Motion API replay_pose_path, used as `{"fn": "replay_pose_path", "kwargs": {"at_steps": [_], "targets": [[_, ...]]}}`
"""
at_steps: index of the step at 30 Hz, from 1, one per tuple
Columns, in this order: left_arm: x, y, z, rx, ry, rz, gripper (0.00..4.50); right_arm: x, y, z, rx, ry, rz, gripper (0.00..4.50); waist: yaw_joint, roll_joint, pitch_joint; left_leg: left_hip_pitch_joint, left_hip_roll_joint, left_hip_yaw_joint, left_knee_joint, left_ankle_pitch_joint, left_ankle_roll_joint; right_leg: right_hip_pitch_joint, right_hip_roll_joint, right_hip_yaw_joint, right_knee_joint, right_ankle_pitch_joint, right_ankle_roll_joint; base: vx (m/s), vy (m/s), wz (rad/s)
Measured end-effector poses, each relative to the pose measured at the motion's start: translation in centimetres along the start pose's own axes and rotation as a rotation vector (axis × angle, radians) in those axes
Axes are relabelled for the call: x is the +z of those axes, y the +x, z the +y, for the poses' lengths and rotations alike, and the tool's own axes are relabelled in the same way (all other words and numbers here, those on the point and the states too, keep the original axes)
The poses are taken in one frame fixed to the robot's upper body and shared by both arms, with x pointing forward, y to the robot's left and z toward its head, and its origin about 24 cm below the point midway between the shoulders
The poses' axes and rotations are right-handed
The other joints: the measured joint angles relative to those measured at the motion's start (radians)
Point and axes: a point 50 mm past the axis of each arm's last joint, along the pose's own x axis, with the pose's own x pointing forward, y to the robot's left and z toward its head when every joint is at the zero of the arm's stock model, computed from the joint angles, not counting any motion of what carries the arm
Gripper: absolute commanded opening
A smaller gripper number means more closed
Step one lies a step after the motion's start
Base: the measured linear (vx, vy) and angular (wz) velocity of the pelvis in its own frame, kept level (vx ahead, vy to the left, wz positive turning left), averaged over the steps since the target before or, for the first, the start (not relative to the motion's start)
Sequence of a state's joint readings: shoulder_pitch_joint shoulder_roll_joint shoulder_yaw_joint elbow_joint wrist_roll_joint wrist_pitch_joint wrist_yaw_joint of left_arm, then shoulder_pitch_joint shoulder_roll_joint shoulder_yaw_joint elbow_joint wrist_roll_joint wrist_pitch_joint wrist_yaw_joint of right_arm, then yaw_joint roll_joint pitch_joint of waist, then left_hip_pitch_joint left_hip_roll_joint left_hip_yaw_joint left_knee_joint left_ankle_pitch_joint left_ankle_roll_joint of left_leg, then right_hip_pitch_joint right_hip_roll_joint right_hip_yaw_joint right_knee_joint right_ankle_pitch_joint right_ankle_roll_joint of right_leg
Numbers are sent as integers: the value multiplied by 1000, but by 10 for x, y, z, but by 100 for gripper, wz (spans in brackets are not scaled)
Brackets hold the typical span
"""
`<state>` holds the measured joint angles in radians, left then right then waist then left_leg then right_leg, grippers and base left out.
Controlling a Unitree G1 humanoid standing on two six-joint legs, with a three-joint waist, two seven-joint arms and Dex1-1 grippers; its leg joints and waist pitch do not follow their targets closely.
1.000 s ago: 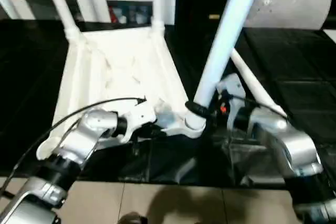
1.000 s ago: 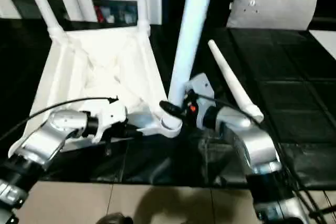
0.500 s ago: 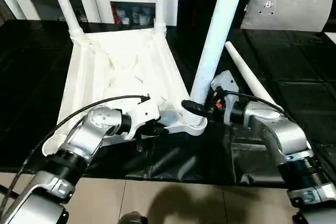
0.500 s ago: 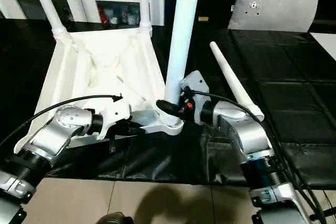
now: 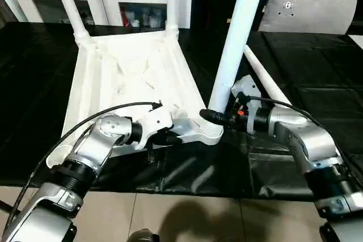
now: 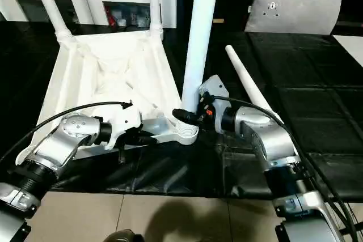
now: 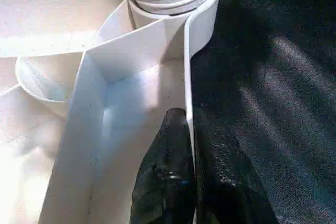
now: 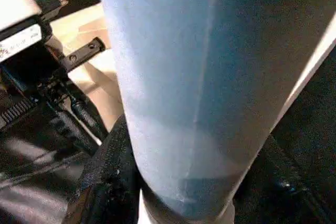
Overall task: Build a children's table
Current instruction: Insert table leg to table base
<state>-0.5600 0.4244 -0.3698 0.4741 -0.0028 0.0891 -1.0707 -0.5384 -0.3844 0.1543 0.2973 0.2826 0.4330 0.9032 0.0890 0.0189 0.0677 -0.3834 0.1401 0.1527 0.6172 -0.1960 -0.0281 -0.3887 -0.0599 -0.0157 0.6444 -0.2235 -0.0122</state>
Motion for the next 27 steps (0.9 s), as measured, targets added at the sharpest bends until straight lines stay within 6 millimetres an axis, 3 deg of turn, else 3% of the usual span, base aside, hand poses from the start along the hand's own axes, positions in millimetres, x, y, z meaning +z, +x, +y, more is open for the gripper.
{"fn": "replay_pose_path", "kwargs": {"at_steps": [18, 27], "targets": [[-1, -2, 0, -11, 13, 9, 0, -1, 4, -6, 47, 30, -9, 188, -2, 0, 0, 0, 1, 0, -1, 0, 0, 0, 1, 0, -1, 0, 0, 0, 0, 0], [1, -2, 0, -18, 19, 2, 0, -20, -8, -6, 22, 196, -138, 188, 1, 1, 0, 0, 1, 1, -6, 0, 0, 0, 1, -1, -6, 0, 0, 0, 0, 0]]}}
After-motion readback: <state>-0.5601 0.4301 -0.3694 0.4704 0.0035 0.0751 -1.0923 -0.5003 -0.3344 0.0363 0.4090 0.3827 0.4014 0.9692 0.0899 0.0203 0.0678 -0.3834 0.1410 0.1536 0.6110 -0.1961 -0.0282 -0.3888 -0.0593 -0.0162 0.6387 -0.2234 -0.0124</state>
